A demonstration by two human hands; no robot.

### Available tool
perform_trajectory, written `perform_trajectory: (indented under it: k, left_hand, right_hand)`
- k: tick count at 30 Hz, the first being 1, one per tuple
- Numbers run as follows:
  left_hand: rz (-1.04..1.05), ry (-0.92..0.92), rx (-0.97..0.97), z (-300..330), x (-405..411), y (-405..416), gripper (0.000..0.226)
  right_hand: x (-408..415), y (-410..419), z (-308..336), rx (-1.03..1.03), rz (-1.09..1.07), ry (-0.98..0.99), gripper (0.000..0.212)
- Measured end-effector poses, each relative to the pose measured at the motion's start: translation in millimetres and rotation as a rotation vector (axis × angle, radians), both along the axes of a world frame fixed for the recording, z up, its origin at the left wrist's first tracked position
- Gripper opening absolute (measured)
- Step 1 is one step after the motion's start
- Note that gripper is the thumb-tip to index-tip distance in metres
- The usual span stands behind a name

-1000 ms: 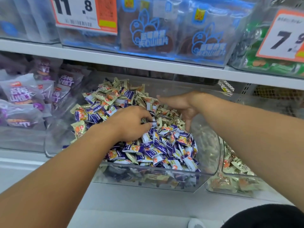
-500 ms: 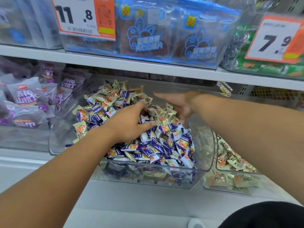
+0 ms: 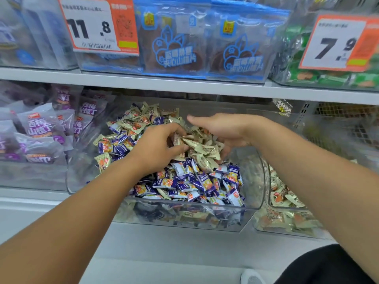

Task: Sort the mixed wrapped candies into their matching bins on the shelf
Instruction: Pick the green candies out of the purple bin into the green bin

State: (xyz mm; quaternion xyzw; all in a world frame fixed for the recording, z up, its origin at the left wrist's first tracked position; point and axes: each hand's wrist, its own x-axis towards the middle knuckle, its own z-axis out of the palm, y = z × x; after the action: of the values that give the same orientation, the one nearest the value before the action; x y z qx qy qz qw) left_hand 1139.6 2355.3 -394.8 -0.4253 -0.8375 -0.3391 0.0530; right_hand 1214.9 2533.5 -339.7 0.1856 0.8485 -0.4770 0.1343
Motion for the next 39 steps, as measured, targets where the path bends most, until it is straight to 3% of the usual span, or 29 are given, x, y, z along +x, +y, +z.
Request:
perform_trajectory:
  k: [5, 8, 12, 16, 19, 23, 28, 32, 35, 39]
  left_hand:
    - [0.002, -0.009, 0.012, -1, 8, -8, 0.039]
    - [-0.004, -0.056, 0.098, 4, 9, -10, 0.033]
    - [0.018, -0.275, 0.262, 12, 17, -8, 0.027]
    - [0.085, -0.347, 0.173, 17, 22, -4, 0.023]
    - [0.067, -0.248, 0.063, 18, 23, -4, 0.013]
    - [-0.012, -0.244, 0.010, 20, 23, -8, 0.007]
    - [-0.064, -0.190, -0.054, 14, 21, -7, 0.030]
    - [-0.068, -0.098, -0.103, 15, 23, 1, 0.029]
    - [-0.047, -0.128, -0.051, 20, 27, 4, 0.018]
    - [0.019, -0.179, -0.026, 19, 22, 1, 0.025]
  right_hand:
    - [22, 9, -2, 0.240, 0.214, 0.152, 0.029]
    - [27, 10, -7, 0.355, 0.280, 0.237, 0.029]
    - [27, 12, -11, 0.168, 0.189, 0.305, 0.019]
    - [23, 14, -14, 0.227, 0.135, 0.323, 0.010]
    - [23, 11, -13, 0.365, 0.243, 0.271, 0.019]
    - [30, 19, -3, 0.373, 0.278, 0.236, 0.039]
    - [34, 18, -4, 0.404, 0.291, 0.298, 0.043]
    - [31, 18, -5, 0.414, 0.305, 0.326, 0.051]
    - [29, 21, -7, 0.436, 0.333, 0.266, 0.046]
    - [31, 26, -6, 0.378, 0.267, 0.286, 0.025]
